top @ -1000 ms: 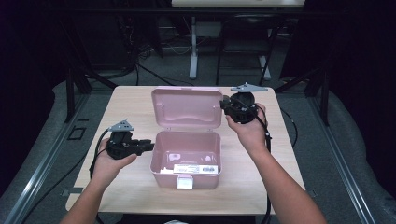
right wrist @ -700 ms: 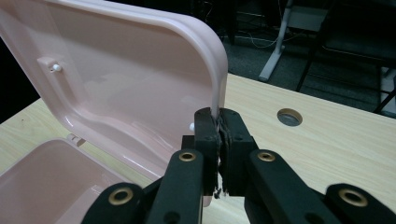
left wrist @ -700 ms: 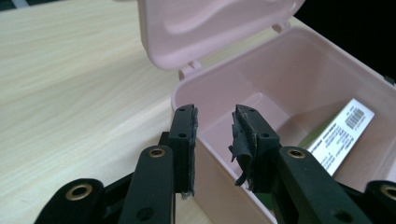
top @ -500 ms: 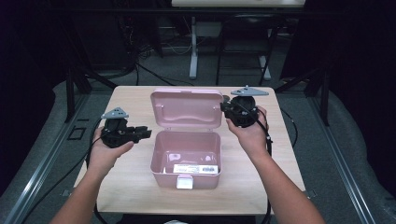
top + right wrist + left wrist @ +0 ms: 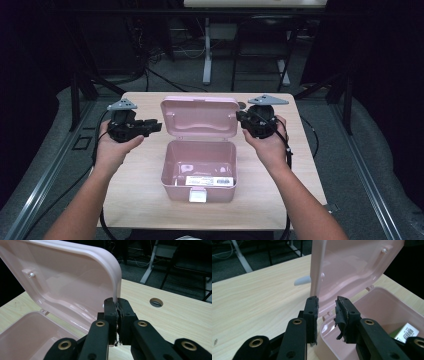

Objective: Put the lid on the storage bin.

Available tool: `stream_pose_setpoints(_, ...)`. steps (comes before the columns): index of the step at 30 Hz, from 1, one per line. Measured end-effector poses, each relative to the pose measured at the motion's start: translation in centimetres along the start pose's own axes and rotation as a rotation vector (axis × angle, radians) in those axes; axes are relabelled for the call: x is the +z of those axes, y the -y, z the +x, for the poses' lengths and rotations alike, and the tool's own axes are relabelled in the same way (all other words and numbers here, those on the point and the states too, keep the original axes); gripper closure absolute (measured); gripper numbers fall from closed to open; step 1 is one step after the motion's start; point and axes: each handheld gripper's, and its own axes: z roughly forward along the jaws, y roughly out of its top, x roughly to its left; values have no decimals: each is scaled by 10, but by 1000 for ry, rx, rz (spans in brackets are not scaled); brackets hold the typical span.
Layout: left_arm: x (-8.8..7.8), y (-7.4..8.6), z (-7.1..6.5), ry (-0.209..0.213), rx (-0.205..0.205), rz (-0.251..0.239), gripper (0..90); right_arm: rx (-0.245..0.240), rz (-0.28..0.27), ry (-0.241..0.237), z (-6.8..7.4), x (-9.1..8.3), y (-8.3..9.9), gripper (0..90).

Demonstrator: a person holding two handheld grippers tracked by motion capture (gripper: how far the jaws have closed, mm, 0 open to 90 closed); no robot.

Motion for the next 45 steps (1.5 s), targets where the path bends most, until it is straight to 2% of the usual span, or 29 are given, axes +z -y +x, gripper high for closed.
stream_pose_setpoints(8, 0, -21, -5, -25, 23, -34, 694, -4, 2, -3, 1, -1, 1, 867)
stream_pose_setpoints(12, 5, -31, -8, -73, 45, -53, 678, -2, -5, -5, 1, -2, 2, 867)
stream_pose_setpoints(14, 7, -34, -9, -82, 48, -54, 681, -3, -4, -5, 1, -2, 2, 867)
stream_pose_setpoints(21, 8, -39, -10, -96, 34, -77, 737, -2, -9, -10, 0, -2, 3, 867)
stream_pose_setpoints(32, 10, -41, -15, -140, 59, -69, 799, 6, -11, -21, -1, -3, 4, 865)
stream_pose_setpoints(45, 5, -38, -19, -132, 52, -66, 796, 23, -17, -39, -1, -6, 7, 852)
